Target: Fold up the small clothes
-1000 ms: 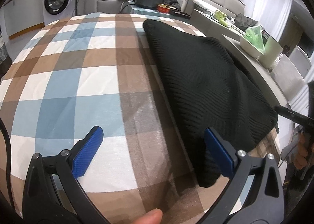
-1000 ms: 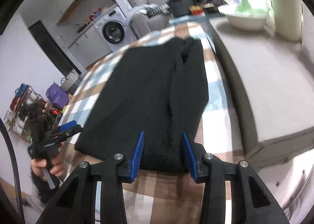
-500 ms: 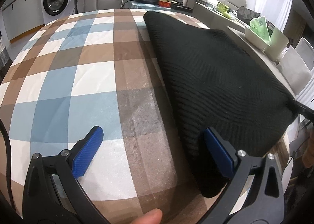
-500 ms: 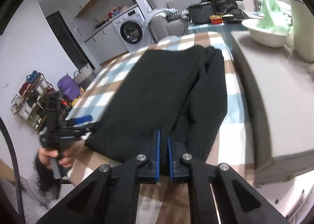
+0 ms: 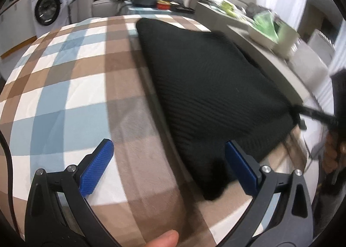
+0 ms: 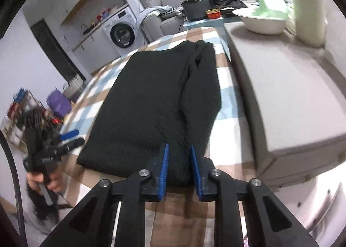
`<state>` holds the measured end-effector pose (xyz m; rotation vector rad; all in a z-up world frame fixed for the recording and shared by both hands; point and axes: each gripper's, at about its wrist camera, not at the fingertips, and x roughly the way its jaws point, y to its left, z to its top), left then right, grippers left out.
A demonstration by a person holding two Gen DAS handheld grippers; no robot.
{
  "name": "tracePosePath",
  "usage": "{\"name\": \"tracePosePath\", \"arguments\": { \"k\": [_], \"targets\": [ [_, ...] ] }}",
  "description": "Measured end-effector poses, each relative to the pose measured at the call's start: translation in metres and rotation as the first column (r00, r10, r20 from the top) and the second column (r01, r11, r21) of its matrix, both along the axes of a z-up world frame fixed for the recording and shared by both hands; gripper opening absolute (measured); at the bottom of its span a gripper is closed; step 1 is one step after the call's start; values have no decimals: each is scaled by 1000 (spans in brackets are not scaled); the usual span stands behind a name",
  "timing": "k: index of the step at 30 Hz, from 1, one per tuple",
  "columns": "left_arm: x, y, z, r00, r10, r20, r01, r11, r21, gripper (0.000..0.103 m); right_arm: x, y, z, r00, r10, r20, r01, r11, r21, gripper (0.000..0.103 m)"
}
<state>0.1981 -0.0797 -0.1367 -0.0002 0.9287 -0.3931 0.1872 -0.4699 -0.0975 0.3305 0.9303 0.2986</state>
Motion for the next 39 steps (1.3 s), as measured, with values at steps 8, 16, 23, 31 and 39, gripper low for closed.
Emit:
{"name": "tracePosePath", "arguments": {
  "k": [8,16,23,31,39],
  "targets": [
    [-16,-11,-14,999,-40,-11,41,994,105,102,-2,-3,0,1000,6,-1,-6,999,54,22],
    [-14,-9,-17,999,-35,-19,37,994,102,102,1,8,-9,999,30,-36,-31,999,-27,23],
    [-11,0,-9,999,-27,-21,28,999,44,102,-5,0,6,1000,12,4,-12,999,-40,25],
    [13,9,-11,996,52,-71,-58,995,-79,102,20,-4,-10,998,-57,-11,57,998,10,25],
    [35,-3,-17,996,58,-63,-65,992,-111,87,25,-1,-8,998,-61,7,61,998,-2,25]
  ]
}}
